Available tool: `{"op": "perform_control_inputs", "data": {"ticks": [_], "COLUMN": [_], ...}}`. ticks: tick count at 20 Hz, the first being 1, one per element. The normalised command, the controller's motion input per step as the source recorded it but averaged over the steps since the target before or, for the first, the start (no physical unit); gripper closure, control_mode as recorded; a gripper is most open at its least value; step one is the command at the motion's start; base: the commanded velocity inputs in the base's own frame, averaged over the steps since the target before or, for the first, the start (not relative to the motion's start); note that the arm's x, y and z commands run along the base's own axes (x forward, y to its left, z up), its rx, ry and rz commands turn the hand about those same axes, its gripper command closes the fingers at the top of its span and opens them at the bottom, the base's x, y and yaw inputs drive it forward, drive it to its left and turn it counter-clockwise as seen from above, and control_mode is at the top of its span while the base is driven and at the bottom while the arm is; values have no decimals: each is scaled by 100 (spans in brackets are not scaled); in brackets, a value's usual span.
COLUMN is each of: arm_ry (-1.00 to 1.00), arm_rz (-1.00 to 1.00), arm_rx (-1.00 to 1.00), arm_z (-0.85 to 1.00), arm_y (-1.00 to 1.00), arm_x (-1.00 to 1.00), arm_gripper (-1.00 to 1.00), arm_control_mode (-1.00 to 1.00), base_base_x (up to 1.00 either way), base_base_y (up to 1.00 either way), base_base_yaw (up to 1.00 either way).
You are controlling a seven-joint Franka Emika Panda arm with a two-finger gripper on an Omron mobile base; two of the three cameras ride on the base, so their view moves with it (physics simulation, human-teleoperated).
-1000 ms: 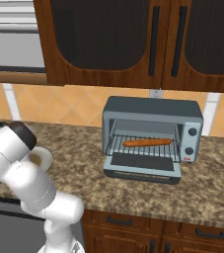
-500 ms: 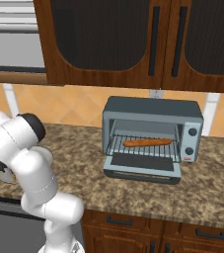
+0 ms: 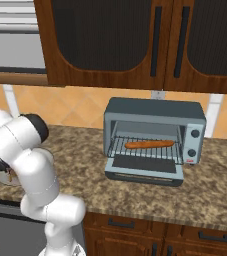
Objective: Pick up the kebab skewer and baguette bread, and place them inside the toaster oven. Close the toaster oven door and start by setting the timer.
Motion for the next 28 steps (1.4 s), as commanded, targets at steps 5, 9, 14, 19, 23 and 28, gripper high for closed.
{"op": "perform_control_inputs", "data": {"ticks": [5,9,14,19,23,28], "arm_ry": [0,0,-1,-6,-7,-3], "arm_rz": [-5,-10,-15,-21,-30,-37], "arm_rx": [1,5,8,7,5,7], "arm_z": [82,100,77,54,45,34], "arm_y": [-26,-40,-70,-80,-82,-79], "arm_x": [-14,-9,-34,-29,-24,-24], "arm_gripper": [100,100,100,100,100,100], "arm_control_mode": [-100,-100,-100,-100,-100,-100], "base_base_x": [0,0,0,0,0,0], "base_base_y": [0,0,0,0,0,0], "base_base_yaw": [0,0,0,0,0,0]}}
